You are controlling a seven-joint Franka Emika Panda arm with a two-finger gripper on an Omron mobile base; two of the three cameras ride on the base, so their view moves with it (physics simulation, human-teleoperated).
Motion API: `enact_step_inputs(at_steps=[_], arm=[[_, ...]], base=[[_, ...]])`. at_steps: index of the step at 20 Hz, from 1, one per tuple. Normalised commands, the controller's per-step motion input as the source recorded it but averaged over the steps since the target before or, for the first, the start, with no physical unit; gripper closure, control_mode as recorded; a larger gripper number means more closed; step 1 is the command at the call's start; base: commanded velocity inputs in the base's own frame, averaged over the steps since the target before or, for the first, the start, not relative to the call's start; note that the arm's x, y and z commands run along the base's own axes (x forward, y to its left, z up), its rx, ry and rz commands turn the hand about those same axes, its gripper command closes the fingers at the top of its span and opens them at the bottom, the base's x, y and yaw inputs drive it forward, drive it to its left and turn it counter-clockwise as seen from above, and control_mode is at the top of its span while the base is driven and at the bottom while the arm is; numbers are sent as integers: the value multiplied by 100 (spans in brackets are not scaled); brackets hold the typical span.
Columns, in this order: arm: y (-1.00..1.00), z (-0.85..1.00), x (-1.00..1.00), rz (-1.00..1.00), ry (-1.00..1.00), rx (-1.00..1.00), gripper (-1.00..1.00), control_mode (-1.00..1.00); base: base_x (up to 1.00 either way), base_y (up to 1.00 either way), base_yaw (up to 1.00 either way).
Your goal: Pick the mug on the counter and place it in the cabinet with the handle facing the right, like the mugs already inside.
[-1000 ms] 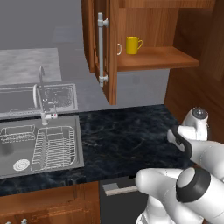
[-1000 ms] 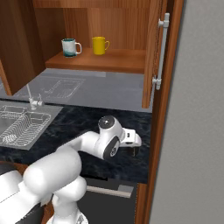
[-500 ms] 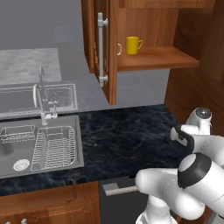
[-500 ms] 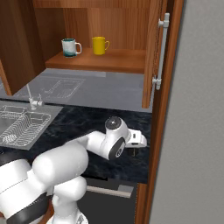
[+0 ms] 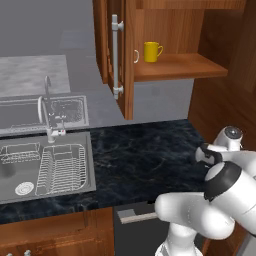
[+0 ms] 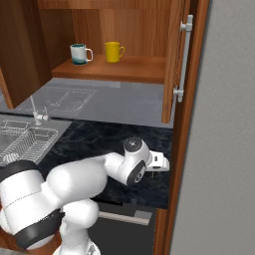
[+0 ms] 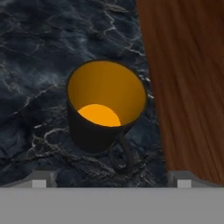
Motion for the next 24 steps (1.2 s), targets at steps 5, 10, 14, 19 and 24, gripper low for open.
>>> enact_step_inputs(at_steps=[5,10,14,19,24], arm=[[0,-17,19,0,0,0,-100,-100],[-15,-9,24,1,0,0,-100,-100],[-9,-12,8,0,0,0,-100,-100],[0,-23,0,0,0,5,-100,-100],[0,-18,1,0,0,3,100,-100]], base=[[0,0,0],[0,0,0],[0,0,0],[0,0,0],[0,0,0]])
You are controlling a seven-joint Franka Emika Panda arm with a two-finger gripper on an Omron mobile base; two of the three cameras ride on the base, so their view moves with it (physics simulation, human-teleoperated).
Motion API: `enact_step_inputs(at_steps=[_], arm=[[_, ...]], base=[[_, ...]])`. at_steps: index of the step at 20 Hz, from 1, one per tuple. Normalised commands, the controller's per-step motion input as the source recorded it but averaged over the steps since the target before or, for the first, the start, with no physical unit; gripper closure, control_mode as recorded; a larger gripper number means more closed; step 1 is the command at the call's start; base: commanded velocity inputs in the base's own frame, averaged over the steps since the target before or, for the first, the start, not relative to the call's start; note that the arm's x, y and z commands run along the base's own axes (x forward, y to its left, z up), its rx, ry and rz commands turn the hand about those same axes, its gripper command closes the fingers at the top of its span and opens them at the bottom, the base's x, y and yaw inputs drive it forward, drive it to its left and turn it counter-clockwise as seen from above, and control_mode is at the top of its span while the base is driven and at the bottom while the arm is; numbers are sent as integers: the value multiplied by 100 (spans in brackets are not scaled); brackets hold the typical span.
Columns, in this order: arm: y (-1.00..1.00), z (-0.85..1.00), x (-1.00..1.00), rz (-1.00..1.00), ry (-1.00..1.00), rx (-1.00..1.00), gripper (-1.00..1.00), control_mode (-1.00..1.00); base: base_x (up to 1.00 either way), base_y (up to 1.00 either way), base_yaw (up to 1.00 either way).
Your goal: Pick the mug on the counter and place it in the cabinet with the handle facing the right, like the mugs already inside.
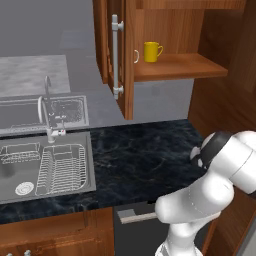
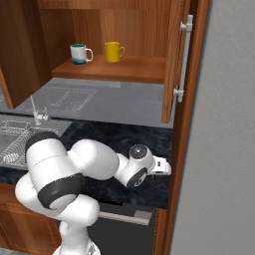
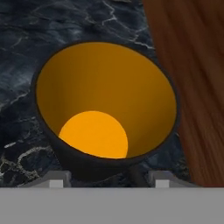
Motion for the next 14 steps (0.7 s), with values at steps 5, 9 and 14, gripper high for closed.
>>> enact_step_inputs(at_steps=[5,9,14], arm=[[0,0,2,0,0,0,100,-100],[10,0,0,0,0,0,100,-100],[29,0,7,0,-5,-4,100,-100]], base=[[0,0,0],[0,0,0],[0,0,0]])
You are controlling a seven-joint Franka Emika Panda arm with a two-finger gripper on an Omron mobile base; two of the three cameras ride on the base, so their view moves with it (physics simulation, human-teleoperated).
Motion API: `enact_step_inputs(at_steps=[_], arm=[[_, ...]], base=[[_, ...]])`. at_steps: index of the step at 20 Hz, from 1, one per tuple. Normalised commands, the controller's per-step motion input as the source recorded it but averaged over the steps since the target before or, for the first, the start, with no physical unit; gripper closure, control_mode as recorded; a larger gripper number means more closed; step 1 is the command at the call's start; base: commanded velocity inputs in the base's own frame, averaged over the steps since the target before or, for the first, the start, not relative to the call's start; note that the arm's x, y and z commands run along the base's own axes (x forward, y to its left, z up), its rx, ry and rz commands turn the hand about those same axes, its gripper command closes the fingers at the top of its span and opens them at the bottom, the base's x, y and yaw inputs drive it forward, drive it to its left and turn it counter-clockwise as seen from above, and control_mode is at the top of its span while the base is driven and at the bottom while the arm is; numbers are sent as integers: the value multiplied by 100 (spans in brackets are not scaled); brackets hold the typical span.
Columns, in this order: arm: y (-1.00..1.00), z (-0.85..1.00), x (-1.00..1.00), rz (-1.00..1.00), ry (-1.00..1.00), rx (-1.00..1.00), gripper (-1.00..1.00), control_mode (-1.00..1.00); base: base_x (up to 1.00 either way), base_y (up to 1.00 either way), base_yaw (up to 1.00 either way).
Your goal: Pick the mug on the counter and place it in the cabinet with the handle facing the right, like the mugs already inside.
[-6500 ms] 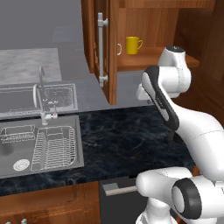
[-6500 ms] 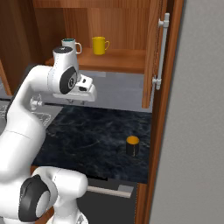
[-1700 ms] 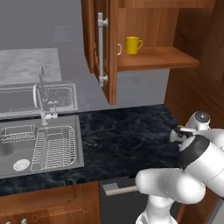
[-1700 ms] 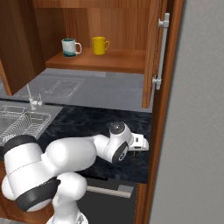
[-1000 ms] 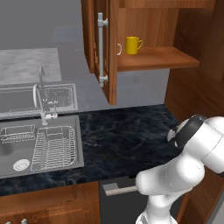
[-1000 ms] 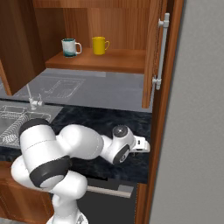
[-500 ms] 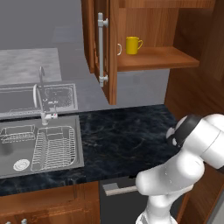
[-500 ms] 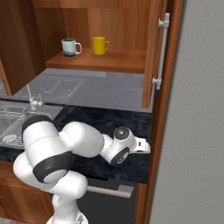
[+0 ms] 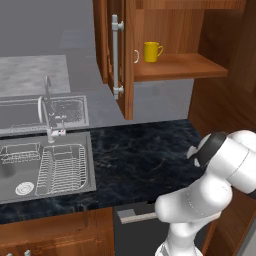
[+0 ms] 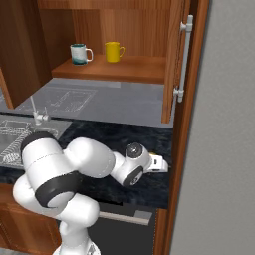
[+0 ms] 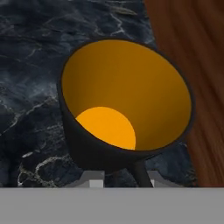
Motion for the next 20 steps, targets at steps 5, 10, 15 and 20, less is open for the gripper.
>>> enact_step_inputs(at_steps=[5,10,15,20], arm=[[36,7,4,0,-10,-7,100,-100],[34,15,-22,2,-16,-6,100,-100],[13,60,-26,5,-9,-2,100,-100],[37,75,-15,0,2,-1,100,-100]], base=[[0,0,0],[0,0,0],[0,0,0],[0,0,0]])
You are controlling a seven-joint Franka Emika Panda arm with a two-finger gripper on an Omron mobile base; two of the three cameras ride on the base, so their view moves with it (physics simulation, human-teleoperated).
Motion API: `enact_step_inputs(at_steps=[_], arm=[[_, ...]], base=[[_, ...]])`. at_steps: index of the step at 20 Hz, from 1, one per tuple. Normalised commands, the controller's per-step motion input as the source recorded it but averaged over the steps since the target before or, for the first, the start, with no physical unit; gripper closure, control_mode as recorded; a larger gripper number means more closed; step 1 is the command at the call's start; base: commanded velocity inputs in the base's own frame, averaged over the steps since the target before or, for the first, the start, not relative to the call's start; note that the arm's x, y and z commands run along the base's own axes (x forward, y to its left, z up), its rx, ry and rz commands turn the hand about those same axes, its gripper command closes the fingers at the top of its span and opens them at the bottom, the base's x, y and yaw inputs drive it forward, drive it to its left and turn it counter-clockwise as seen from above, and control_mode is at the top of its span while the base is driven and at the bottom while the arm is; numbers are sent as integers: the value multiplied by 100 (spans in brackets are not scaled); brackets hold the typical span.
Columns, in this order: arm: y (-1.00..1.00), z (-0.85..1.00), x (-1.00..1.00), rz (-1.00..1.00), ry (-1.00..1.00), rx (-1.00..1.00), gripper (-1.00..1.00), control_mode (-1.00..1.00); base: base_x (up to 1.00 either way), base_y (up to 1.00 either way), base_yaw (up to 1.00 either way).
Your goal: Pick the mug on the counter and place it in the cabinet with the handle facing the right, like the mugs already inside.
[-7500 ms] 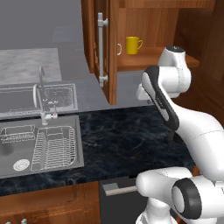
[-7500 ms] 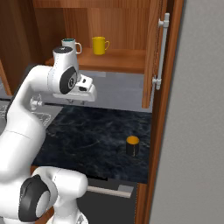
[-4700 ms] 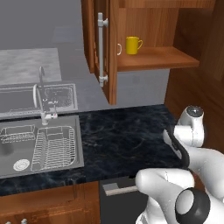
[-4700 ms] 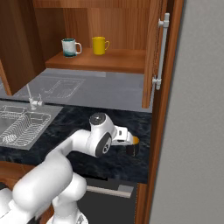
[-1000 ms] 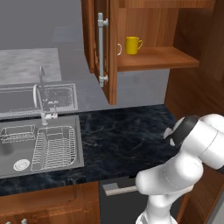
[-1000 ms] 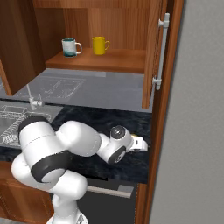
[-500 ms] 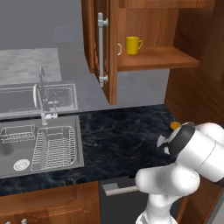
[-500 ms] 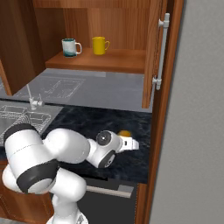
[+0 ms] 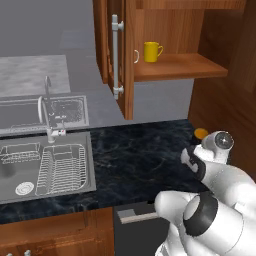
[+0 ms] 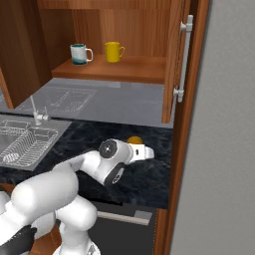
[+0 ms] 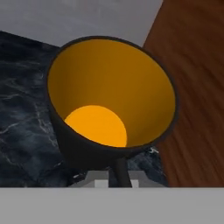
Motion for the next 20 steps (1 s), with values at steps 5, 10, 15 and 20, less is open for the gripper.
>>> enact_step_inputs(at_steps=[5,10,15,20], arm=[[49,26,-11,-1,18,0,100,-100],[25,22,-5,-1,21,9,100,-100],[0,25,0,-1,20,9,100,-100],[1,2,9,10,20,2,100,-100]], base=[[0,0,0],[0,0,0],[0,0,0],[0,0,0]])
